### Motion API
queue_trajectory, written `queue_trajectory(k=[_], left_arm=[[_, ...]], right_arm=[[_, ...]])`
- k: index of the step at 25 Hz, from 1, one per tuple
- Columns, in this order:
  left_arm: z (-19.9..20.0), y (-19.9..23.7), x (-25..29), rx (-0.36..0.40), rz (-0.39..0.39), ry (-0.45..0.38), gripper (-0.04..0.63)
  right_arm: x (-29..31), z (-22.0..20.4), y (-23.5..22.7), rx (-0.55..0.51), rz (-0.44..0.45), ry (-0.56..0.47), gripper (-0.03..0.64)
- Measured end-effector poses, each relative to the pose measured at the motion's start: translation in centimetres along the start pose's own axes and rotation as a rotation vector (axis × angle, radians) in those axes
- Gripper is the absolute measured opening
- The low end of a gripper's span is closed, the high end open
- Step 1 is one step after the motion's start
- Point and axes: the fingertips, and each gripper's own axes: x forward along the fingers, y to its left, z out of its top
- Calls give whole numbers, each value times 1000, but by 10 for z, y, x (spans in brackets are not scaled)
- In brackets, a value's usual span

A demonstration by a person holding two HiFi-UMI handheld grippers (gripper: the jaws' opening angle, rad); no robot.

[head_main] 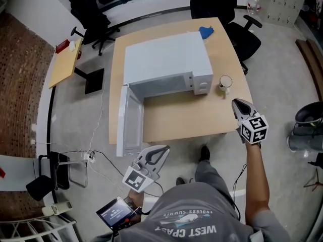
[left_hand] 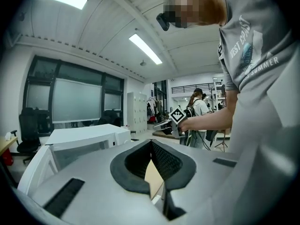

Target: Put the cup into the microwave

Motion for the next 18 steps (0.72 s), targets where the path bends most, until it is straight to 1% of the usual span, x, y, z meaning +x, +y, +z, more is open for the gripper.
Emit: queue_trajectory(k=[6,7,10,13,16,18], left_arm=[[-12,8,23,-29,21,38,20],[-14,10,27,-34,24,43,20],[-20,14,36,-46,35,60,20],[-26,19,42,-59,50,73,20],[-33,26,44,-76,69,85,20],[-39,30,44,-90,83,95,20]], right_arm=[[57,-41,-43,1,-13,112,29],[66,-49,-50,7,-13,132,45],[95,-74,-66,26,-12,198,130],[119,-99,-81,29,-38,269,163],[140,-122,-99,43,-95,331,235],[151,-135,-105,61,-114,368,241]])
